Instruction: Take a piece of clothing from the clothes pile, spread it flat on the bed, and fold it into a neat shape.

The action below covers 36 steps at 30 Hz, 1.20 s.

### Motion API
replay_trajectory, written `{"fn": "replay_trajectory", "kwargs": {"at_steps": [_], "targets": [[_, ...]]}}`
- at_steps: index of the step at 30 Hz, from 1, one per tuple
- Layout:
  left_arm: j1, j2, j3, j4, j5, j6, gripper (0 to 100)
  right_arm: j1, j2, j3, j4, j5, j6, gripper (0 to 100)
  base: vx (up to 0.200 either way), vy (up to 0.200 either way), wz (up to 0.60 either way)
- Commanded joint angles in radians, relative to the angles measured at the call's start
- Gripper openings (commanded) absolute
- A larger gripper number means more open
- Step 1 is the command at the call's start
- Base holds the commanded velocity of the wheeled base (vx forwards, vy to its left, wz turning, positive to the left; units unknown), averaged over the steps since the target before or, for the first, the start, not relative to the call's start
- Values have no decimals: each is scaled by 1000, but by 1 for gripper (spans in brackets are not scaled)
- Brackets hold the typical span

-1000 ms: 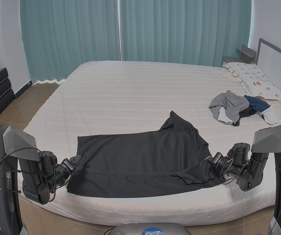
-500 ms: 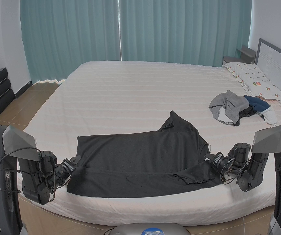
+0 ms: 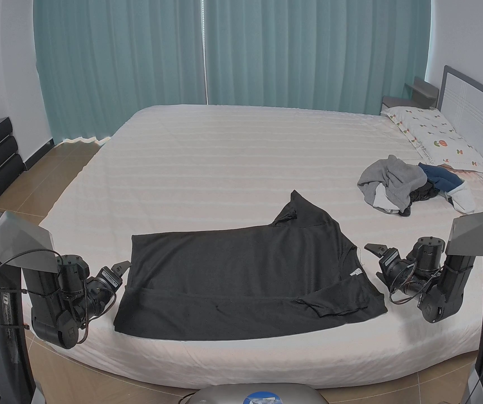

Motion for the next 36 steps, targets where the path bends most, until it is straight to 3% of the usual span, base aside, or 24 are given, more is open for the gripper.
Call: {"fn": "replay_trajectory", "kwargs": {"at_steps": [1, 20, 26, 36], "targets": [[10, -11, -1, -1, -3, -6, 100, -12, -9, 4, -14, 1, 5, 100, 0, 200, 0], [-4, -7, 8, -1, -2, -3, 100, -10, 11, 4, -24, 13, 6, 100, 0, 11, 0], [-27, -13, 8, -1, -2, -2, 100, -10, 11, 4, -24, 13, 6, 100, 200, 0, 0], [-29, -14, 19, -1, -2, -11, 100, -7, 11, 5, -24, 12, 6, 100, 0, -20, 0]]}}
